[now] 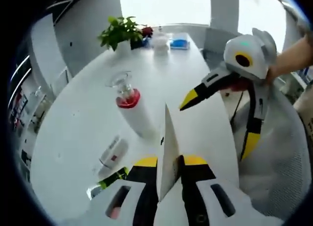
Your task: Arrange the skincare products in the storage area until every visible bottle or jar stands upright without overlapping.
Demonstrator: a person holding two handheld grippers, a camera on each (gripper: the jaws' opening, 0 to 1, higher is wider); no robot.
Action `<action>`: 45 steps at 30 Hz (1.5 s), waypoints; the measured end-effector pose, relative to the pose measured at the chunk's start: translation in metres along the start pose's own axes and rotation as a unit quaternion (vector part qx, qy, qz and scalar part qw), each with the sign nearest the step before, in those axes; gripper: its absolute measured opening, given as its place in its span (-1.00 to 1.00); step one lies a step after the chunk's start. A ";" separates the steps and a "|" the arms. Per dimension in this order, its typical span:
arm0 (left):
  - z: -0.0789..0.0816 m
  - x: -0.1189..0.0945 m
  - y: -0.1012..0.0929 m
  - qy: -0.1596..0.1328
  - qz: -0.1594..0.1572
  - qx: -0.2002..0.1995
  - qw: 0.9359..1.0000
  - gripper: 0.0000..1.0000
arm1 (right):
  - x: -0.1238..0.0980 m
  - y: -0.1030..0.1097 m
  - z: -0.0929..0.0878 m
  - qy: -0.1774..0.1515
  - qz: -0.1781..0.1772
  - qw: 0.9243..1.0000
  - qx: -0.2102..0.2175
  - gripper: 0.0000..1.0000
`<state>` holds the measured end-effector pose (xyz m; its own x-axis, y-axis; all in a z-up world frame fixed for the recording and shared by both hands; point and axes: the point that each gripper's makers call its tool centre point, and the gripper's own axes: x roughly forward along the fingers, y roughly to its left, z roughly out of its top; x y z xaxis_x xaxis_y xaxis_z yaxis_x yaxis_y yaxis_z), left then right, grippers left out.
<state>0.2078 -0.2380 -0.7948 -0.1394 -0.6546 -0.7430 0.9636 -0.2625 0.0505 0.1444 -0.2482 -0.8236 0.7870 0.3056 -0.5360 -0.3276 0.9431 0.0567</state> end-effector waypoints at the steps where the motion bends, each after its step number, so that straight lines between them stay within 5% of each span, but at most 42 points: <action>1: 0.002 0.002 0.003 -0.002 0.001 -0.001 1.000 -0.77 | 0.000 -0.001 0.000 0.000 -0.002 1.000 0.000 0.83; 25: 0.031 0.030 0.057 -0.016 -0.001 0.005 1.000 -0.77 | -0.003 -0.013 -0.004 -0.012 -0.030 0.999 0.031 0.95; 45: 0.034 0.041 0.071 -0.013 -0.009 0.012 1.000 -0.75 | -0.002 -0.018 -0.009 -0.012 -0.040 0.999 0.033 0.94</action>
<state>0.2626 -0.3075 -0.7995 -0.1623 -0.6682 -0.7261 0.9551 -0.2912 0.0545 0.1444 -0.2671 -0.8311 0.8220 0.2318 -0.5202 -0.2289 0.9709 0.0710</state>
